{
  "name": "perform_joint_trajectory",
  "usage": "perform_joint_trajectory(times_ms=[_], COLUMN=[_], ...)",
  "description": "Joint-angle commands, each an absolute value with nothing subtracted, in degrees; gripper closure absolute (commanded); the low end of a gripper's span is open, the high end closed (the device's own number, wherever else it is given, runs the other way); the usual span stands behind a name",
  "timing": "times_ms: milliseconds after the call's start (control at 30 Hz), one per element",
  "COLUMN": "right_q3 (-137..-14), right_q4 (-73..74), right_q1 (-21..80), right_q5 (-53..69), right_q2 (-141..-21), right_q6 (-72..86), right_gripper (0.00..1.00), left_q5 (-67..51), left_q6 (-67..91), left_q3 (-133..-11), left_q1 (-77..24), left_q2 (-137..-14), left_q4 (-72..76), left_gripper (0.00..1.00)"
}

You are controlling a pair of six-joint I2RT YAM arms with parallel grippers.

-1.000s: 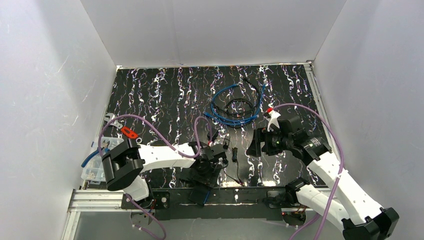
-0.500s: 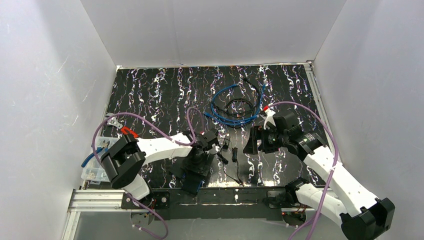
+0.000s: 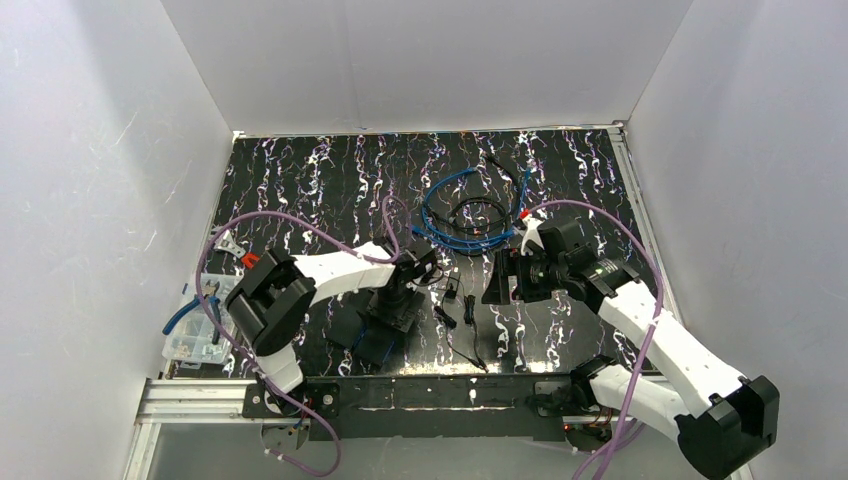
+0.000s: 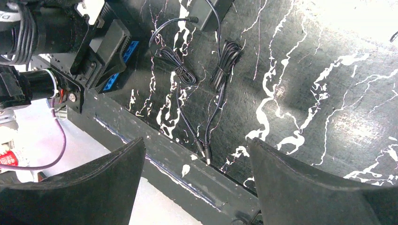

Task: Insert the plug into the switch port
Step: Adjust the switch port at the center of the board.

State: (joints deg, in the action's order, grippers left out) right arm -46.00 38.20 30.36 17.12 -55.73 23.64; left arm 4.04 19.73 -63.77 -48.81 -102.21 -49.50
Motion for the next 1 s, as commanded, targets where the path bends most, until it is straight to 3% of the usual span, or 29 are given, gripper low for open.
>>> perform_joint_trajectory(times_ms=[0, 500, 900, 967], right_q3=[-47.5, -47.1, -45.6, -45.4], right_q4=[36.1, 36.9, 39.5, 39.6], right_q1=[30.6, 30.7, 30.7, 30.7], right_q5=[17.8, 17.5, 16.4, 16.5], right_q2=[-56.8, -55.2, -50.2, -49.8], right_q6=[23.5, 24.1, 23.7, 23.6], right_gripper=[0.13, 0.13, 0.12, 0.12], left_q5=[14.5, 17.9, 9.7, 9.4], left_q6=[14.2, -1.4, -9.7, -9.5], left_q3=[-67.0, -66.9, -64.6, -65.1], left_q1=[-46.5, -44.0, -44.8, -44.8], left_q2=[-107.0, -108.2, -105.4, -105.9], left_q4=[-46.8, -40.7, -39.6, -40.2], left_gripper=[1.0, 1.0, 1.0, 0.96])
